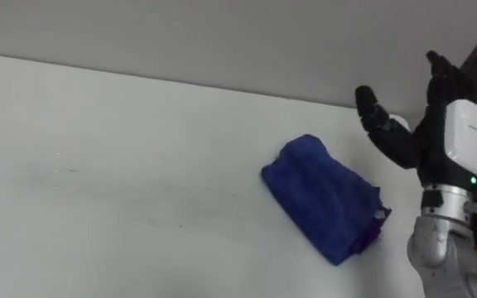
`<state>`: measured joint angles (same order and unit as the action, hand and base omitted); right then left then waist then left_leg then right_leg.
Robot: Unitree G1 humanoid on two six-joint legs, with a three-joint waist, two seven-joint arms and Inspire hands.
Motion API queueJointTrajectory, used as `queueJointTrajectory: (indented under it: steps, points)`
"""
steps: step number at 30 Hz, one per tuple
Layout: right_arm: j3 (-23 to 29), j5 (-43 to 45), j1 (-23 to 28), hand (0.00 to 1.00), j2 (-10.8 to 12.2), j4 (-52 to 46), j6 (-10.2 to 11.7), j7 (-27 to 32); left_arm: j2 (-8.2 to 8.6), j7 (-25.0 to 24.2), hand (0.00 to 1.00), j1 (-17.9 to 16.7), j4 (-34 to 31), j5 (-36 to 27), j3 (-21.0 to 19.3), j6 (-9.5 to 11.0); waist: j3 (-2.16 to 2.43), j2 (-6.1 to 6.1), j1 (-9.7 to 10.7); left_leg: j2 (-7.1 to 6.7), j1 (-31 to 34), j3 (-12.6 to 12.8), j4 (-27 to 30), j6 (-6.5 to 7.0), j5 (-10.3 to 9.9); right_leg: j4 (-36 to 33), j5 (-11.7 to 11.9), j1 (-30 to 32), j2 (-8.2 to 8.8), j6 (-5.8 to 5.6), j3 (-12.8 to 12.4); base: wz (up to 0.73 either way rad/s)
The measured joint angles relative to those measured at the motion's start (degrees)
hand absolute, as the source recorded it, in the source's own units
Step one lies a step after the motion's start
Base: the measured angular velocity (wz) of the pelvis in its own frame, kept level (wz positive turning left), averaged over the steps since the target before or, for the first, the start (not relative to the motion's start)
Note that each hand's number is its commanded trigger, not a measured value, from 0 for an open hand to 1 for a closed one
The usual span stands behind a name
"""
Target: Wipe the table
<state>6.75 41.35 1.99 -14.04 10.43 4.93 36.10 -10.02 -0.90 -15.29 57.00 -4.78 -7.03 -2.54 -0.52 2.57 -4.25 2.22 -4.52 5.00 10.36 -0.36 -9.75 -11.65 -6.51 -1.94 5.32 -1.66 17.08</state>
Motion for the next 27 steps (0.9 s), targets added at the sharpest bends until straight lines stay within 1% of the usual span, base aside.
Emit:
queueJointTrajectory:
  steps: [1,3,4,5,6,8,9,11,12,13,14,15,16,18,20,21,24,26,27]
  points:
    - [1.4,-1.6,0.0,0.00,-0.1,0.4,-0.1,0.2,-0.17,0.1,0.00,-0.1,0.0,0.0,-0.4,0.0,-0.05,-0.08,0.2,-0.01,0.0,0.1,0.0,0.02,0.0,-0.1,0.1,0.0,-0.01,0.05,-0.1,0.00]
    - [2.4,-3.7,0.6,0.00,-0.5,1.0,-0.1,0.6,-0.32,0.1,0.00,-0.7,-0.1,0.2,-1.4,0.0,-0.04,-0.32,1.1,0.00,0.0,0.2,0.1,0.02,0.0,0.0,0.3,-0.1,-0.09,0.14,-0.2,0.00]
    - [3.5,-4.3,1.4,0.00,-0.5,1.9,0.0,0.9,-0.51,0.2,0.00,-1.2,-0.3,0.7,-1.9,0.0,0.05,-0.39,1.5,0.00,0.0,0.2,0.2,0.02,0.0,0.0,0.3,-0.1,-0.10,0.13,-0.3,-0.03]
    - [4.3,-5.7,1.5,0.00,-0.5,3.9,0.0,1.4,-0.57,0.3,0.00,-1.9,-0.9,1.3,-2.7,0.0,0.24,-0.38,2.4,0.01,0.0,0.3,0.2,0.02,0.0,0.0,0.3,-0.1,-0.08,0.09,-0.4,-0.03]
    - [4.9,-6.5,1.5,0.00,-0.5,5.0,0.0,1.8,-0.56,0.3,0.00,-2.2,-1.1,2.1,-3.1,0.0,0.33,-0.36,2.6,0.01,-0.1,0.3,0.2,0.03,0.0,0.0,0.2,-0.1,-0.06,0.03,-0.6,0.00]
    - [7.8,-10.6,2.0,0.00,-0.7,11.2,0.0,3.7,-0.60,0.1,0.00,-2.7,-2.0,3.2,-4.8,0.0,0.82,-0.07,3.3,0.02,-0.2,0.4,0.3,0.07,-0.1,0.0,0.1,-0.2,-0.04,-0.05,-0.8,0.00]
    - [8.4,-11.7,2.1,0.00,-0.7,12.7,-0.1,3.9,-0.60,0.1,0.00,-2.7,-1.9,3.2,-5.1,0.0,0.86,-0.01,3.4,0.03,-0.3,0.5,0.3,0.06,0.0,-0.1,0.1,-0.2,-0.05,-0.04,-0.8,-0.05]
    - [10.6,-16.5,2.5,0.00,-0.9,17.9,-0.3,4.5,-0.60,0.0,0.00,-2.9,-2.0,3.2,-5.7,0.0,0.87,-0.01,4.4,0.03,-0.6,0.8,0.1,0.07,-0.1,-0.1,0.1,-0.2,-0.07,-0.03,-1.1,-0.07]
    - [11.0,-17.9,3.0,0.00,-1.0,18.8,-0.6,4.5,-0.60,0.0,0.00,-3.0,-2.2,3.2,-5.9,0.0,0.86,0.01,4.6,0.02,-0.6,0.8,0.1,0.08,-0.1,-0.1,0.1,-0.2,-0.05,-0.05,-1.1,-0.05]
    - [11.9,-20.5,4.2,0.00,-1.0,20.1,-1.2,4.5,-0.61,0.0,0.00,-3.3,-2.8,3.2,-6.4,0.0,0.73,0.23,4.8,0.03,-0.6,1.0,0.1,0.09,-0.1,-0.1,0.1,-0.1,-0.07,-0.06,-1.3,0.00]
    - [12.7,-23.4,5.2,0.00,-1.0,21.6,-1.3,4.5,-0.80,0.0,0.00,-3.4,-3.1,3.2,-6.5,0.0,0.69,0.15,5.3,0.04,-0.5,1.0,0.1,0.11,-0.1,-0.1,0.1,-0.1,-0.07,-0.06,-1.3,-0.04]
    - [12.9,-24.7,5.4,0.00,-1.1,22.6,-1.4,4.5,-0.94,0.0,0.00,-3.5,-3.1,3.2,-6.5,0.0,0.76,-0.01,5.5,0.06,-0.6,1.1,0.1,0.06,-0.2,-0.1,0.1,0.0,-0.07,-0.06,-1.4,-0.04]
    - [13.2,-27.3,5.8,0.00,-1.2,24.8,-1.3,4.6,-1.21,0.1,0.00,-3.5,-3.1,3.2,-6.5,0.0,0.51,0.35,6.0,0.07,-0.6,1.3,0.1,-0.01,-0.2,-0.1,0.1,0.0,-0.09,-0.06,-1.6,-0.08]
    - [13.3,-32.4,6.5,0.00,-1.3,27.9,-1.4,4.6,-1.36,0.2,0.00,-3.2,-3.1,3.1,-6.5,0.0,0.51,0.26,6.3,0.09,-1.0,1.8,0.0,0.00,-0.3,-0.1,0.1,0.0,-0.45,-0.05,-3.0,-0.13]
    - [13.3,-37.5,7.1,0.00,-1.4,32.2,-1.4,4.6,-1.36,0.1,0.00,-3.2,-3.1,3.1,-6.5,0.0,0.56,0.08,6.6,0.13,-1.2,2.5,0.0,0.07,-0.6,-0.2,0.1,0.2,-0.52,-0.07,-3.7,-0.16]
    - [13.3,-38.5,7.6,0.00,-1.4,32.8,-1.4,4.6,-1.35,0.1,0.00,-3.3,-3.3,3.1,-6.5,0.0,0.57,0.04,6.7,0.12,-1.2,2.7,0.0,0.06,-0.8,-0.3,0.1,0.3,-0.59,-0.08,-4.1,-0.13]
    - [14.4,-41.5,8.7,0.00,-1.4,39.3,-1.5,4.3,-1.39,-0.1,0.00,-3.7,-4.1,2.7,-7.6,0.0,0.62,0.27,7.2,0.00,-1.0,3.0,0.1,0.24,-0.9,-0.2,0.2,0.7,-0.63,-0.21,-4.5,-0.07]
    - [15.2,-43.8,9.4,0.00,-1.4,44.5,-2.4,3.6,-1.51,-0.3,0.00,-4.2,-4.1,2.8,-8.0,0.0,0.67,0.43,7.5,-0.04,-1.0,3.0,0.3,0.38,-1.0,-0.2,0.3,0.7,-0.59,-0.24,-4.6,0.00]
    - [15.1,-44.7,9.8,0.00,-1.3,45.7,-2.5,3.3,-1.53,-0.6,0.00,-4.2,-4.1,2.8,-8.1,0.0,0.69,0.44,7.4,-0.04,-1.0,3.0,0.3,0.37,-1.0,-0.2,0.3,0.6,-0.59,-0.25,-4.6,0.00]
